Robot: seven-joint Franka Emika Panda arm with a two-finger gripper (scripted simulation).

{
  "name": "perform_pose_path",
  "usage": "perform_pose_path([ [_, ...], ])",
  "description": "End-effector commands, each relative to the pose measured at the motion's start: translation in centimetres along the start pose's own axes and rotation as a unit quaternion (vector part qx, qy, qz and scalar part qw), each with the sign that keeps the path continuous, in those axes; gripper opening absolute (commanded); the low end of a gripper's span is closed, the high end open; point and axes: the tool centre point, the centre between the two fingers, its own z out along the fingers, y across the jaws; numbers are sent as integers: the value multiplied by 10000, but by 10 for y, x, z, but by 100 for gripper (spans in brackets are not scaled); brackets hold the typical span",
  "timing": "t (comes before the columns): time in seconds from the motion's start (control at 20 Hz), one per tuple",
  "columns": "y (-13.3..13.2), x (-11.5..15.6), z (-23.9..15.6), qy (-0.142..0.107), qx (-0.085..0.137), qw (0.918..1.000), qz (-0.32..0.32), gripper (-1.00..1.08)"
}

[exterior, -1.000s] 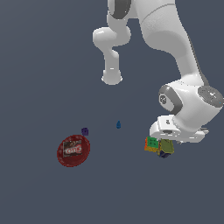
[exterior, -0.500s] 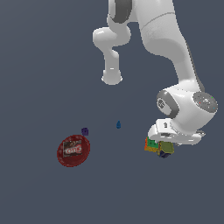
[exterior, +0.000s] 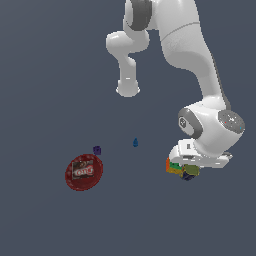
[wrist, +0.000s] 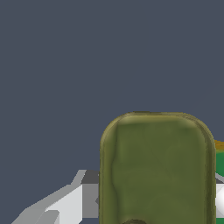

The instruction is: Pick up a designated object from a clutter of objects.

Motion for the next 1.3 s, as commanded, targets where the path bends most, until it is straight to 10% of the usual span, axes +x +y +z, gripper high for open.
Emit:
perform_pose_path([
  [0.0, 4, -5, 12, -79, -46, 10000, 5, -100],
  [0.7, 8, 4, -6, 8, -2, 10000, 16, -100],
  [1.25, 72, 23, -68, -11, -9, 10000, 13, -100],
])
